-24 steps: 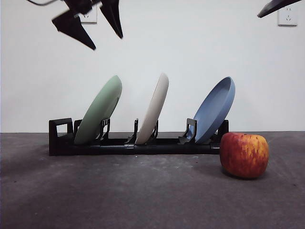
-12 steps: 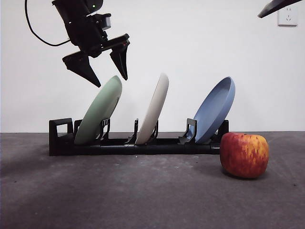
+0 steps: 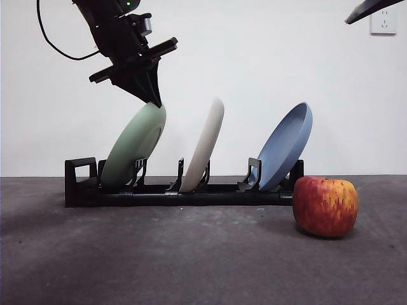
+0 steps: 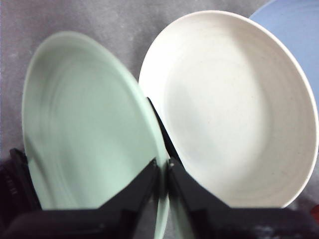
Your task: Take the green plate from the plate rack,put the plate on the table,take the apple from the table,put the apple in the plate
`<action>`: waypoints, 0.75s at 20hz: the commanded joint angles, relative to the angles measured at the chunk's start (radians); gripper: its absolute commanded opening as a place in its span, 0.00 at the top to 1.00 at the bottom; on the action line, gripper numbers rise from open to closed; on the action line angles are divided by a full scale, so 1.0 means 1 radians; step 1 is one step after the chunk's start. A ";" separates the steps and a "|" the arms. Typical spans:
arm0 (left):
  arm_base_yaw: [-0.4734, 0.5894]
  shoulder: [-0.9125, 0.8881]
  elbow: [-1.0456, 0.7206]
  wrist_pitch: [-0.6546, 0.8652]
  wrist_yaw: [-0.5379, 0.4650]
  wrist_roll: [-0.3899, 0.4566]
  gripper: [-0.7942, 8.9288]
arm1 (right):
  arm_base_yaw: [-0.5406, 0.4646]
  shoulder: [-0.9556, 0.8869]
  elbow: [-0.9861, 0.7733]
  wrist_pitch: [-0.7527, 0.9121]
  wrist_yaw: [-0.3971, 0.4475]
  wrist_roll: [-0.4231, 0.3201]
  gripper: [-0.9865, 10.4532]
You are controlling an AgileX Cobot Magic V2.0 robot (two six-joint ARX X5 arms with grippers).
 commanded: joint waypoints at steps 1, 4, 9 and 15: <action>0.009 0.004 0.000 -0.002 -0.002 0.018 0.93 | 0.002 0.004 0.005 0.005 0.001 0.000 0.48; 0.008 -0.021 0.011 0.017 0.086 -0.013 0.93 | 0.002 0.004 0.005 0.006 0.001 0.000 0.48; -0.013 -0.042 0.258 -0.135 0.190 0.000 0.93 | 0.002 0.004 0.005 0.006 0.000 0.008 0.48; -0.114 -0.073 0.708 -0.499 0.119 0.165 0.93 | 0.002 0.004 0.005 0.007 0.000 0.006 0.48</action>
